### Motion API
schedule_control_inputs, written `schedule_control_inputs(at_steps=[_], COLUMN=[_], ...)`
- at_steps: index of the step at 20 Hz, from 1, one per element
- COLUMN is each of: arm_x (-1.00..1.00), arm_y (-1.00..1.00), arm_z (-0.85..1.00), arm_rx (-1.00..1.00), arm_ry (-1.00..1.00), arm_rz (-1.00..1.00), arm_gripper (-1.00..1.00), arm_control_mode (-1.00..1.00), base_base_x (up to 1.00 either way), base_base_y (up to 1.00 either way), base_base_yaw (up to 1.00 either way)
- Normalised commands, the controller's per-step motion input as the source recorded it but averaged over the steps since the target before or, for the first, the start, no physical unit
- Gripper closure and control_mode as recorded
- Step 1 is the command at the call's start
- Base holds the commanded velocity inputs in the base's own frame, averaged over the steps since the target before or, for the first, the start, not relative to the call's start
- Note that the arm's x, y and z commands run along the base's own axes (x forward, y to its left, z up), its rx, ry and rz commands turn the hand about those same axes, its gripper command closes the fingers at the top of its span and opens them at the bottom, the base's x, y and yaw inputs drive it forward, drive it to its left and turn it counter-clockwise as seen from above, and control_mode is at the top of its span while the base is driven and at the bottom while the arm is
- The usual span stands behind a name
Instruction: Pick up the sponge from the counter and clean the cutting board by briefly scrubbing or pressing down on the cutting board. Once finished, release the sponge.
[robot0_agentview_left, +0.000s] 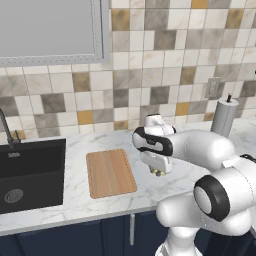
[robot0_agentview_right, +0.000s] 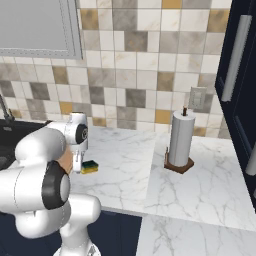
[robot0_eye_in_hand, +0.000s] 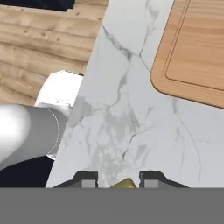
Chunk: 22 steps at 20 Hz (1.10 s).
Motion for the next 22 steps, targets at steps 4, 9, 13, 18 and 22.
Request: schedule_control_inputs(at_steps=[4,9,13,18,22], arm_x=[0.16,0.05,0.00,-0.32,-0.50], arm_y=[-0.25,-0.12,-0.03,-0.12,-0.13], arm_z=[-0.53,-0.60,-0.39,0.28,0.67], arm_rx=[0.00,0.00,0.00,0.00,-0.01], arm_ry=[0.00,-0.01,-0.07,-0.21,-0.22], arm_rz=[0.00,0.00,0.00,0.00,0.01], arm_gripper=[1.00,-1.00,-1.00,-1.00,-1.00], arm_control_mode=[-1.00,-1.00,-1.00,-1.00,-1.00], base_base_x=[0.00,0.00,0.00,0.00,0.00], base_base_y=[0.00,0.00,0.00,0.00,0.00], base_base_yaw=[0.00,0.00,0.00,0.00,0.00])
